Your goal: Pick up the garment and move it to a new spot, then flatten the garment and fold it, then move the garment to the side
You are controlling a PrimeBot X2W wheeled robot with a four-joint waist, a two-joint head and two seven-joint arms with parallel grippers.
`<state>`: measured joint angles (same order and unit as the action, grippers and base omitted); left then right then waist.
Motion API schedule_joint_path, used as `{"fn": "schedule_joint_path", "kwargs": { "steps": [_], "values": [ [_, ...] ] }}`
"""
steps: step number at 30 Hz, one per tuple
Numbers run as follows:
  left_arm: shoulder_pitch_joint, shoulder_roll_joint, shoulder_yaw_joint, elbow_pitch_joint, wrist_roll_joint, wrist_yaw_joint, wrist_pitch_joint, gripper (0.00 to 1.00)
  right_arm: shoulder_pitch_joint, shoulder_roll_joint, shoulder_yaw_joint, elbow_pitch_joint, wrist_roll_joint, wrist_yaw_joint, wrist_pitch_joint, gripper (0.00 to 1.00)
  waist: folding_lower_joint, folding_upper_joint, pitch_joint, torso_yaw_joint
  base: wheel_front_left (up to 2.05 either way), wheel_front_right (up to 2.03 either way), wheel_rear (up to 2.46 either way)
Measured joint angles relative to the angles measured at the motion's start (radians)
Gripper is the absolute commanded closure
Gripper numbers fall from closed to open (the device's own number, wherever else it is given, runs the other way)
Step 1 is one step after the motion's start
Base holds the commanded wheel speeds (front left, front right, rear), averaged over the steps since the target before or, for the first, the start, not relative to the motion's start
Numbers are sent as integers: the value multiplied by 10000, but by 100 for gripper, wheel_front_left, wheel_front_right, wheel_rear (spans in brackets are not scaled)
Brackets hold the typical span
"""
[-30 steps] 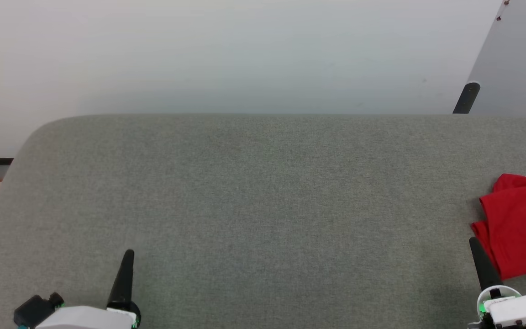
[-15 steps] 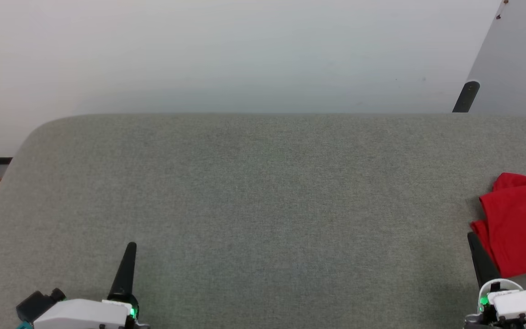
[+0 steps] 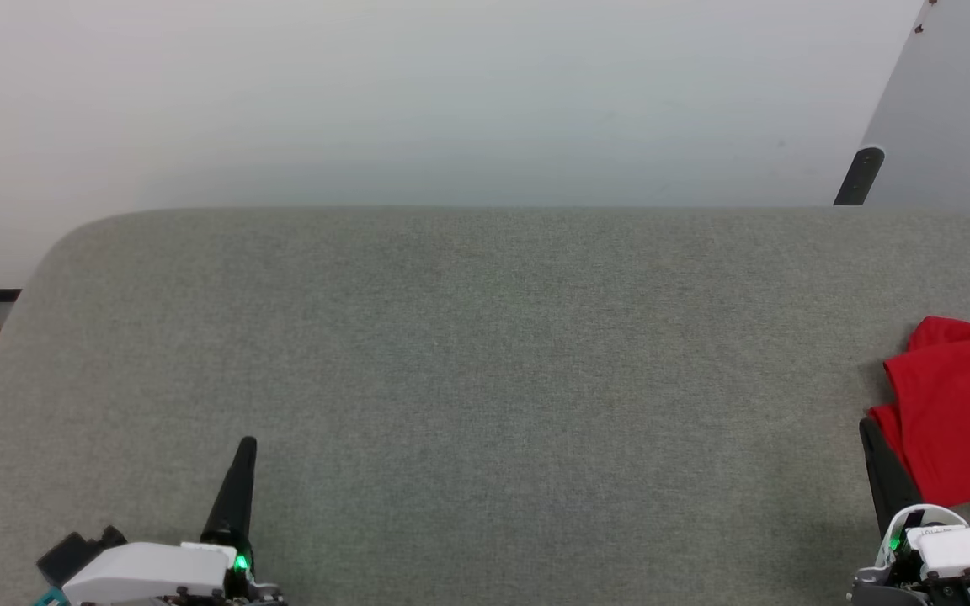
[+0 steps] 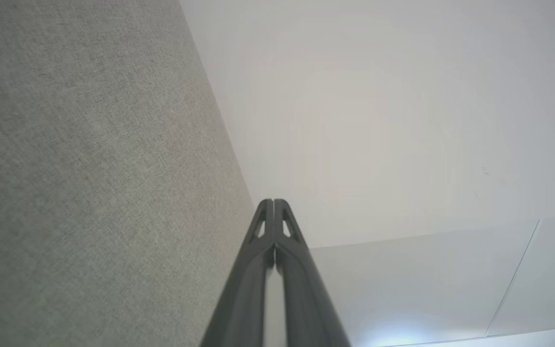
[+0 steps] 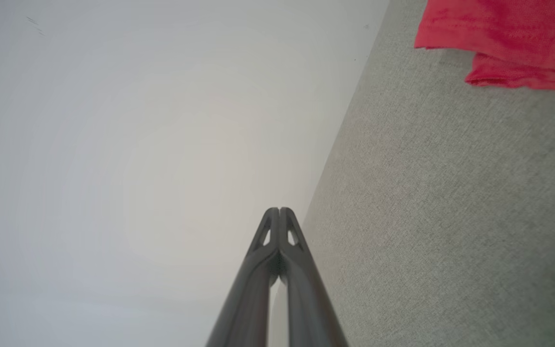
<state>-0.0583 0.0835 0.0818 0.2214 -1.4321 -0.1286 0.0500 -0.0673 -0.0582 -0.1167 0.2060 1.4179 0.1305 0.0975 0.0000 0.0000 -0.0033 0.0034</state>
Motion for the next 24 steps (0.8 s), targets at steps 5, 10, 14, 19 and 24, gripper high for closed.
{"fn": "schedule_joint_path", "kwargs": {
  "steps": [5,10,14,19,24],
  "values": [
    [-95,-58,42,46,-318,0,113,100,-47,10,2,73,301,0,33,100,0,0,11,-6,0,0,0],
    [-191,-98,84,92,-662,0,205,100,-123,23,4,140,685,0,44,100,0,0,21,-11,0,0,0],
    [-233,-130,121,130,-899,0,297,100,-195,33,4,194,909,0,84,100,0,0,30,-16,0,0,0],
    [-298,-174,157,163,-1221,0,384,100,-254,44,6,259,1260,0,98,100,0,0,41,-22,0,0,0],
    [-385,-224,192,198,-1498,-2,466,100,-292,54,6,326,1521,0,128,100,0,0,51,-27,0,0,0]
  ]
}}
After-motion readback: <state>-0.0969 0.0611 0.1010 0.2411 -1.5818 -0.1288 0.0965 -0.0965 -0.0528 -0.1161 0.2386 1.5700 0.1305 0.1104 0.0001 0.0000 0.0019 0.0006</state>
